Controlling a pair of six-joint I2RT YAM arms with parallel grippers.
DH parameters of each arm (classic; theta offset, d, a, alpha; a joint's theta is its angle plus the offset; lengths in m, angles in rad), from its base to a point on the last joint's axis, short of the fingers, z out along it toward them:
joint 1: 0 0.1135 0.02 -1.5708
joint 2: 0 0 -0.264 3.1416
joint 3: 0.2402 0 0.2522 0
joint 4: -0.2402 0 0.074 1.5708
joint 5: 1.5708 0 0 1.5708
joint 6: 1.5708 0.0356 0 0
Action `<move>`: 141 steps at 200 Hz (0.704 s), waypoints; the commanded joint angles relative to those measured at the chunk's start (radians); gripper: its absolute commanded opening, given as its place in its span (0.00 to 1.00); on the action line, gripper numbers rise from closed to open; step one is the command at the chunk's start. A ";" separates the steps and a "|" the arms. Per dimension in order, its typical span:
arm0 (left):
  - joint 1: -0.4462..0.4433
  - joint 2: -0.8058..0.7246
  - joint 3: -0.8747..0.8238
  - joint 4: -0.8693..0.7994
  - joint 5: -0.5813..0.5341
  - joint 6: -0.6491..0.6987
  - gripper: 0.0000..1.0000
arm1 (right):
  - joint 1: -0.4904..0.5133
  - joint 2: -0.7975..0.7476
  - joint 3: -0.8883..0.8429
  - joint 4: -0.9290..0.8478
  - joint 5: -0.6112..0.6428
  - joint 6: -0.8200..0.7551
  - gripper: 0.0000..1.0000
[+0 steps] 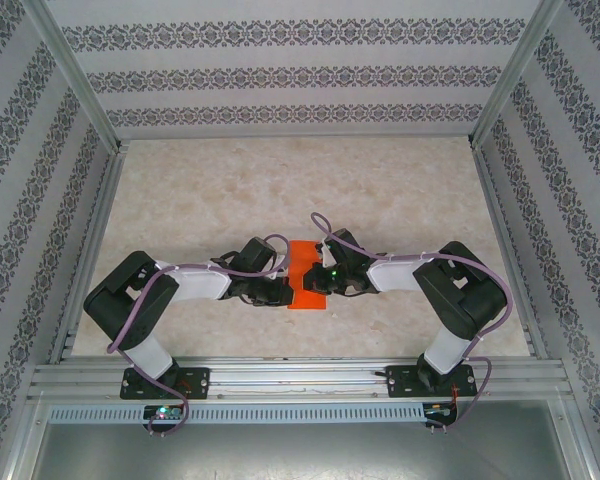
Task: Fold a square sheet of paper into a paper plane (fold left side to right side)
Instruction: Fold the triangle a second time at the center of the table.
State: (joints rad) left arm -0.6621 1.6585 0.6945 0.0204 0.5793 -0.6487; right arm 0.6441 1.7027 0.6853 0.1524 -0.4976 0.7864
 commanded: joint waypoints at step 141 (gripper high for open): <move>-0.013 0.046 -0.012 -0.071 -0.077 0.029 0.00 | 0.071 -0.012 0.025 -0.057 0.063 -0.024 0.00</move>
State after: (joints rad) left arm -0.6621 1.6615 0.6941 0.0200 0.5789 -0.6331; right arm 0.7052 1.6680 0.6872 0.1043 -0.4717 0.7795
